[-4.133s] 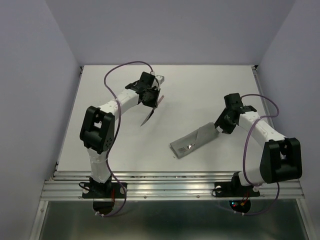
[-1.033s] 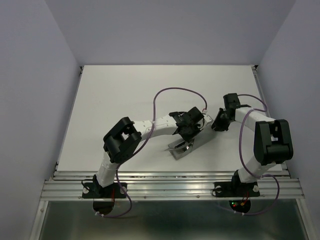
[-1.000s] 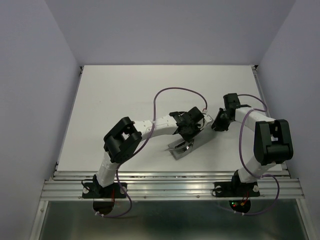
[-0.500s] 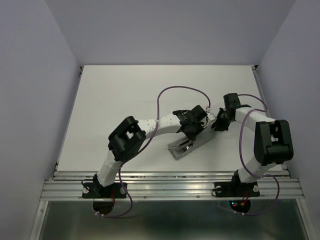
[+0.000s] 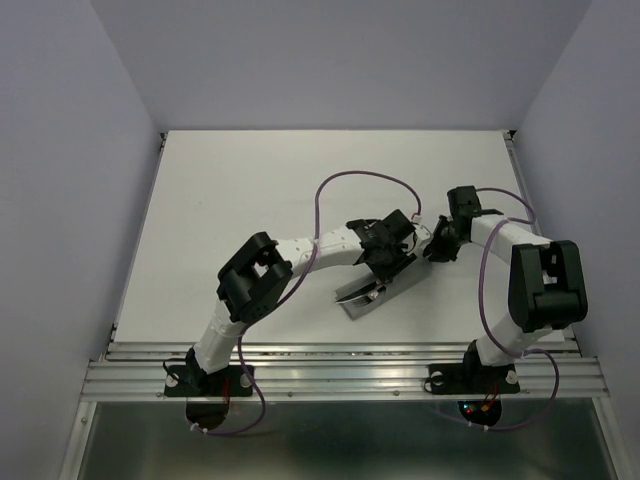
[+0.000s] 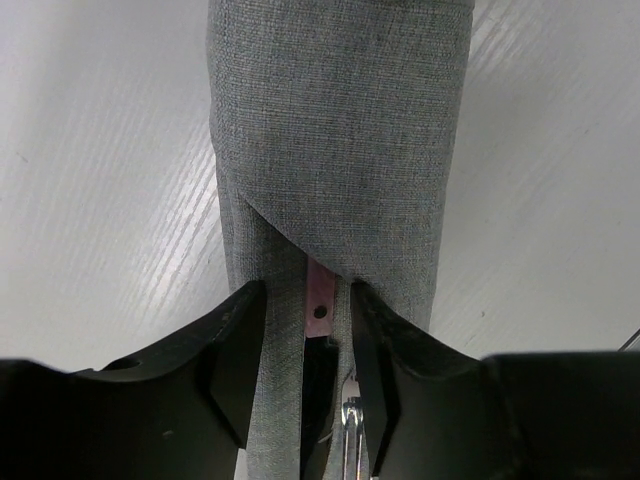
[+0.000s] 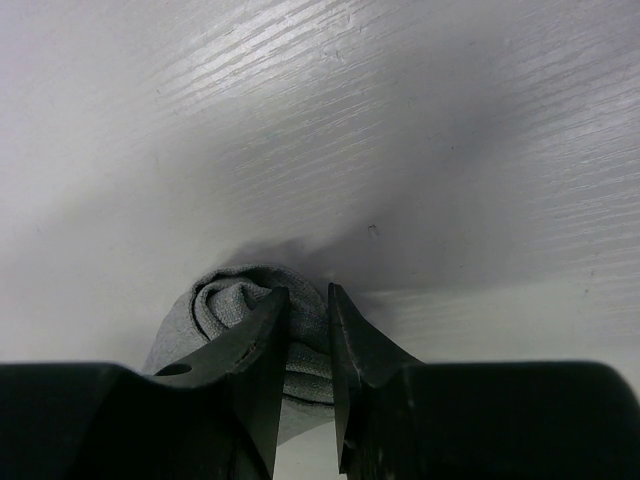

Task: Fold the napkin into a case and place the utensils inside
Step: Stuff the knife into the folded napkin.

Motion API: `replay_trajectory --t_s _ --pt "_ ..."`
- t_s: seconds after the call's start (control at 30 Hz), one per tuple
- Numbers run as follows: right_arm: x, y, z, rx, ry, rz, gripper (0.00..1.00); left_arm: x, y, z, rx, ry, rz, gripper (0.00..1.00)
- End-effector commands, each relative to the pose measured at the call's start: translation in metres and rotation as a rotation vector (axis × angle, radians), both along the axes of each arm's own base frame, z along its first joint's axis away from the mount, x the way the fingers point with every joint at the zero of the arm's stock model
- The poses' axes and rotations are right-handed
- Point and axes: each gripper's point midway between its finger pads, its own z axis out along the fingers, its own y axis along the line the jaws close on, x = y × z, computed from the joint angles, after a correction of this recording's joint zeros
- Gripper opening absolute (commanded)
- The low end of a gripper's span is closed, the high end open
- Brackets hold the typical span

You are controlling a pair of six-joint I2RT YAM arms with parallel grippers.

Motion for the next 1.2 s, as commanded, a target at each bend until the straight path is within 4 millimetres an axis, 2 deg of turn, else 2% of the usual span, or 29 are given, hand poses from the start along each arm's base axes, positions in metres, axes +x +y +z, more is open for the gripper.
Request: replay_trajectory --t_s 0.0,0.23,0.27,0.33,0.47,0.57,0.9,1.17 --pt "-0.001 0.0 0.01 0.012 -0.032 0.005 0.28 0.002 -0.003 0.026 -0.03 -0.038 -0.001 0.52" --pt "0.002 0.001 0.011 0.017 -0.035 0.004 0.28 -0.002 0.011 0.035 -0.025 -0.053 0.018 0.48" --pt "0.002 0.001 0.012 0.017 -0.038 0.004 0.28 -0.005 0.016 0.032 -0.014 -0.046 0.019 0.47" --pt "0.002 0.001 0.012 0.017 -0.038 0.004 0.28 -0.007 0.02 0.035 -0.019 -0.044 0.024 0.43" --pt "0.001 0.002 0.01 0.02 -0.034 0.005 0.28 -0.012 0.031 0.029 -0.001 -0.041 0.035 0.35" --pt "0.001 0.002 0.01 0.022 -0.033 0.007 0.28 -0.016 0.036 0.024 0.011 -0.031 0.036 0.35" --pt "0.003 0.002 0.011 0.02 -0.034 0.013 0.28 -0.028 0.054 0.004 0.067 0.007 0.02 0.43" --pt "0.001 0.003 0.008 0.024 -0.03 0.01 0.28 -0.028 0.059 -0.004 0.094 0.009 0.03 0.49"
